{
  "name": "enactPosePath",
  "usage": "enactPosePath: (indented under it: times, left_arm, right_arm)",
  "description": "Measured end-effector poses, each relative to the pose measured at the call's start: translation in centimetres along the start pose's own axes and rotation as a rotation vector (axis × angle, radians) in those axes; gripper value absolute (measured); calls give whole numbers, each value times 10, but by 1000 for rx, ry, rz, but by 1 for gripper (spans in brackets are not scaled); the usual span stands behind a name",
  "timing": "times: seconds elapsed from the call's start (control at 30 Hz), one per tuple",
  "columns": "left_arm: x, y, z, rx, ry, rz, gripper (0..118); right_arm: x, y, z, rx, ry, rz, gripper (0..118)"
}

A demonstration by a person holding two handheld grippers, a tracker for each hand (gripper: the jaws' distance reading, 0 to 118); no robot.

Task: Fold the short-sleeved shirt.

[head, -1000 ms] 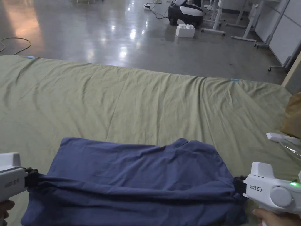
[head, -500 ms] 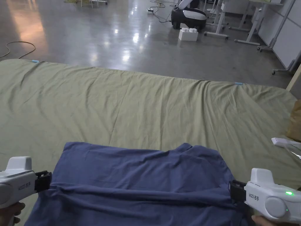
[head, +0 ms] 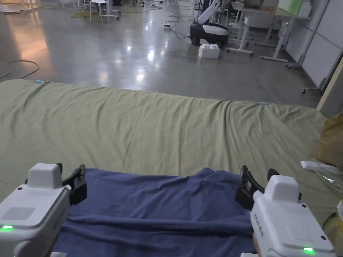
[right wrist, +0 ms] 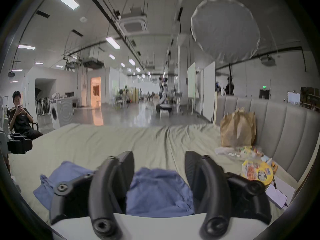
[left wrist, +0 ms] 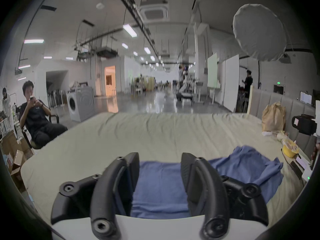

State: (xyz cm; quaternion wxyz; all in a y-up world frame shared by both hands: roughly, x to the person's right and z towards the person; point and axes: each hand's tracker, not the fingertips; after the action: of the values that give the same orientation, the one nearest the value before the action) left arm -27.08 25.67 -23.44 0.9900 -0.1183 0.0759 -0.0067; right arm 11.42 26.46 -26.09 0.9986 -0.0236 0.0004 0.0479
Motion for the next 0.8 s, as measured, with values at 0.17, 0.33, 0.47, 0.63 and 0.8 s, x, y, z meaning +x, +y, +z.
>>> enactPosePath:
  times: [0.17,0.33,0.47,0.63,0.8]
  left_arm:
    - [18,10,24,68,27,14,9]
    - [17,8,34,81,5,19,5]
    - [11,4,38,58,0,12,3]
    - [-15,-14,30,-99,-10,31,3]
    - [-51,-44,17,-297,-13,69,3]
  right_arm:
    - [-17,5,14,18,-30,-16,8]
    - [-17,2,22,35,-3,-27,2]
    - [-12,3,25,42,-1,-41,2]
    - [-9,1,24,16,16,-22,2]
    - [-8,-8,24,-13,30,-26,2]
